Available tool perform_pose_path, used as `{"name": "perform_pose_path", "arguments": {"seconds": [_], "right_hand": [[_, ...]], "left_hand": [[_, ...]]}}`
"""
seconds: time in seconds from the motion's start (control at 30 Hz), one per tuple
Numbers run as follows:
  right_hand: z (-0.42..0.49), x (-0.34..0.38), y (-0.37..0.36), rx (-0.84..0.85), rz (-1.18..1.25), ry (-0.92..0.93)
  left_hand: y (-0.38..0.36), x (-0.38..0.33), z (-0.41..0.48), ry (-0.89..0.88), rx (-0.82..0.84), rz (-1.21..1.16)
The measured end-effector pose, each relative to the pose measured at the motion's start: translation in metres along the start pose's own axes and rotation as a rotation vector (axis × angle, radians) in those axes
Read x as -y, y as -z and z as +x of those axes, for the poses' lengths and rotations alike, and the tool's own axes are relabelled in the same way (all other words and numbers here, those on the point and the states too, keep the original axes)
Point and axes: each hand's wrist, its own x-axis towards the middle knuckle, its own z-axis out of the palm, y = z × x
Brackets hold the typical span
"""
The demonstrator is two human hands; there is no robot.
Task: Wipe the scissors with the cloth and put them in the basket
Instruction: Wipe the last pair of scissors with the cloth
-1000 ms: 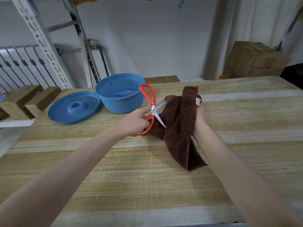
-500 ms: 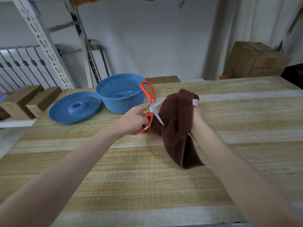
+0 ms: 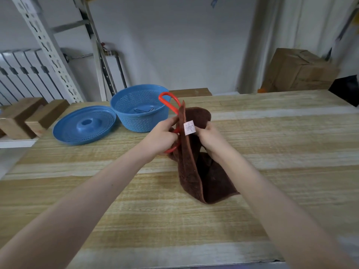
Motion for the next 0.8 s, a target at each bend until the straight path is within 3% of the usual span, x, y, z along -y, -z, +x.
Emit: {"name": "perform_pose_path", "arguments": {"seconds": [0.1, 0.33, 0.5, 0.63, 0.8], "right_hand": [[0.003, -0.003, 0.003, -0.029, -0.050, -0.009], [0.000, -0.011, 0.027, -0.147, 0.083, -0.002], [-0.002, -0.004, 0.011, -0.080, 0.087, -0.027], [0.002, 0.002, -0.003, -0.016, -0.037, 0.099], [0.002, -0.003, -0.007, 0.007, 0.096, 0.101]], "left_hand": [[0.000, -0.001, 0.002, 0.016, -0.033, -0.052], [0.016, 0.001, 0.013, 0.099, -0.197, -0.078], [0.011, 0.001, 0.012, 0.024, -0.128, 0.037], [0.001, -0.001, 0.005, -0.067, 0.007, 0.100], [0.008, 0.000, 0.001, -0.036, 0.064, -0.052]]}}
